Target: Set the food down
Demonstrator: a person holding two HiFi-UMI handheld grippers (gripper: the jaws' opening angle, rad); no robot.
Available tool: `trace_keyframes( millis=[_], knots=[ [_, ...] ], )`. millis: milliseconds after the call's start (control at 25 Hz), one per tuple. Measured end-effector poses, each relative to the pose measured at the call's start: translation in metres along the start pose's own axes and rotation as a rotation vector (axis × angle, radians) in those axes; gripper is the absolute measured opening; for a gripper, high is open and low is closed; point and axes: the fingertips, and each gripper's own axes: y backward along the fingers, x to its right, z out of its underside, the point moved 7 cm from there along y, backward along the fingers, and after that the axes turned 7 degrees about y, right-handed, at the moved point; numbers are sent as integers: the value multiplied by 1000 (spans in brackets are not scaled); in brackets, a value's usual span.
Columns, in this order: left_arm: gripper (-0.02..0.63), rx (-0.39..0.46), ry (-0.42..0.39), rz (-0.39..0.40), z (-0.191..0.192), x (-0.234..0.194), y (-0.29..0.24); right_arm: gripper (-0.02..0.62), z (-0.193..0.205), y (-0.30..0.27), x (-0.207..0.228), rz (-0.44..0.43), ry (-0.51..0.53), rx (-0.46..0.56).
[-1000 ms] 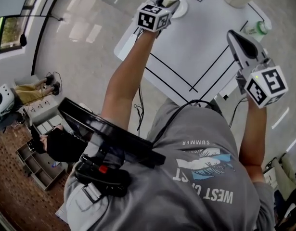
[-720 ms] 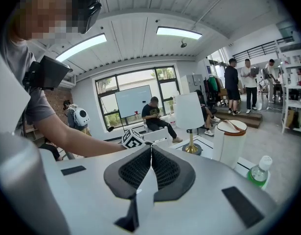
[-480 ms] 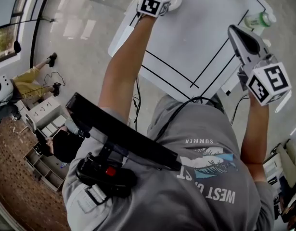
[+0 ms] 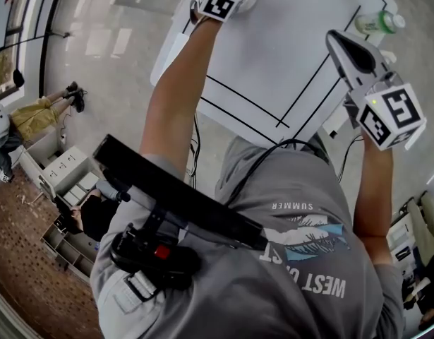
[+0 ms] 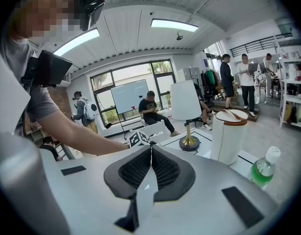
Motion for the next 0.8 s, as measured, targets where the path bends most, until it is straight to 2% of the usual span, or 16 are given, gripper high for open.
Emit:
trace_keyframes(
  millis=[480, 800],
  knots=[
    [103, -90, -387, -121, 7, 10, -12, 8, 10, -3, 2, -6, -11, -10],
    [103, -146, -567, -154, 14, 12, -20, 8, 14, -4, 5, -8, -16, -22]
  ],
)
